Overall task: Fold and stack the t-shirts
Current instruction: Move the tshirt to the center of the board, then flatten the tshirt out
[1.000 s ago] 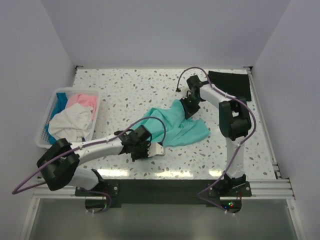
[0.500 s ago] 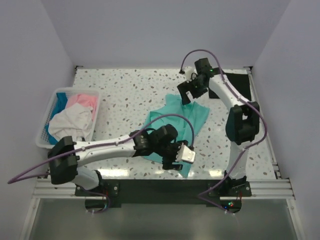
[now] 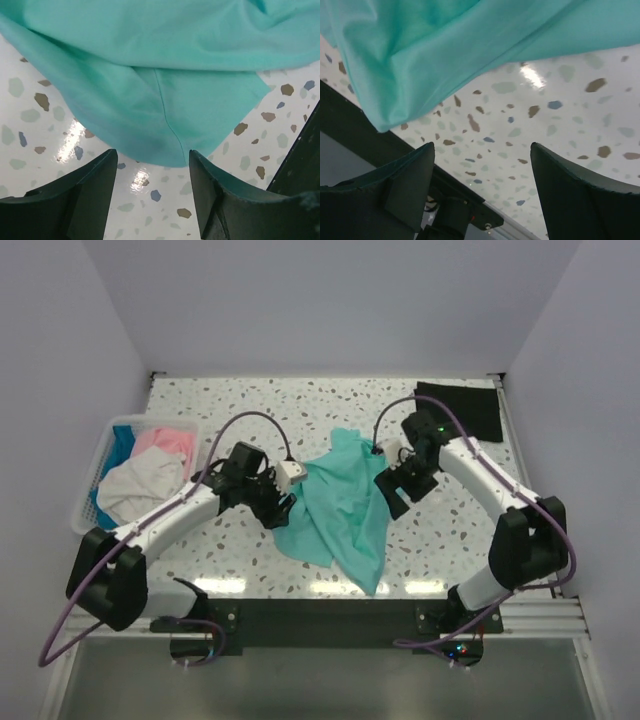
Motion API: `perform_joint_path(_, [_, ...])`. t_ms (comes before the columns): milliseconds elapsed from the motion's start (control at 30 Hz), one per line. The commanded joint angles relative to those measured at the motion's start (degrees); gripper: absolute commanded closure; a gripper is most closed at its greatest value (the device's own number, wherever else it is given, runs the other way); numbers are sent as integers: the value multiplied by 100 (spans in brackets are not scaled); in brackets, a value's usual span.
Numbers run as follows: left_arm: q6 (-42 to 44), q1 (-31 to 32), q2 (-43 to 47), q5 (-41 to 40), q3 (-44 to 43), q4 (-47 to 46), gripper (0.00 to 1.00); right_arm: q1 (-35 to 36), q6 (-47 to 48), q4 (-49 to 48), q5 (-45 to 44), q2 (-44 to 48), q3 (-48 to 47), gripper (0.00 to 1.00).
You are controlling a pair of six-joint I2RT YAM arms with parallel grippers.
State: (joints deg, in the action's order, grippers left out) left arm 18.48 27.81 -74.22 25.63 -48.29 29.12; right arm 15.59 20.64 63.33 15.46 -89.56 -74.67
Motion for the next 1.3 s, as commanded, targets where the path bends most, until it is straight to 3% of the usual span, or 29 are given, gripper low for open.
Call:
perform_joint_path(0, [-38,31,-478,-347,-145,173,36,663,-191,-268,-472,141,584,19])
perform_joint_path(233, [-2,40,-1322,-1578,-66,-319,31,1262,-702,-1200,-1036,-913,568,19])
perform_joint_path(433, [-222,31,-1771,-1746,-180,-513,40,1314,-896,-1657,-1396,-1573,586,40])
perform_joint_path(467, [-274,23,-1807,-1745,-198,-496,43,1315,-887,-1709,-1467,-1617,586,51])
perform_joint_path(500, [-327,-4,-1842,-1745,-250,-435,52,1306,-869,-1806,-1606,-1713,577,68])
perform_joint_path(533, [-327,-4,-1833,-1745,-268,-399,57,1288,-869,-1841,-1608,-1758,559,68])
perform_joint_path(567, [-310,-39,-1825,-1745,-286,-355,67,1271,-808,-1859,-1834,-1810,507,90])
perform_joint_path(600, [-293,-65,-1790,-1771,-295,-320,71,1149,-773,-1859,-1941,-1828,480,100])
perform_joint_path(700, [-143,-258,-1588,-1772,-347,-92,85,606,-483,-1851,-2126,-1688,393,100])
perform_joint_path(900, [279,-821,-1297,-2053,-435,216,99,-477,738,-2043,-2705,-1371,51,100])
perform_joint_path(933, [305,-856,-1323,-2053,-479,295,99,-522,835,-2035,-2707,-1389,-46,100])
perform_joint_path(967, [340,-856,-1315,-1983,-514,339,94,-531,940,-1939,-2637,-1485,-343,100])
perform_joint_path(1000, [375,-856,-1289,-1426,-601,418,86,-522,941,-1434,-2062,-1512,-546,100])
perform_joint_path(1033, [402,-856,-1175,-1055,-620,584,75,-505,863,-1211,-1804,-1538,-731,99])
perform_joint_path(1067, [358,-848,-1105,-686,-611,620,50,-479,636,-965,-1558,-1538,-959,85])
perform_joint_path(1100, [280,-822,-904,-256,-498,525,41,-348,529,-641,-1172,-1495,-970,71])
perform_joint_path(1133, [131,-682,-797,-199,-401,411,32,-242,250,-638,-881,-1407,-883,46])
perform_joint_path(1167, [95,-576,-701,-155,-313,271,20,-102,134,-690,-809,-1145,-552,36])
perform_joint_path(1200, [42,-314,-534,-250,-86,-61,17,213,11,-925,-773,-1021,-348,21])
perform_joint_path(1267, [-134,-14,-497,-679,30,-381,15,696,-393,-1312,-782,-819,169,17])
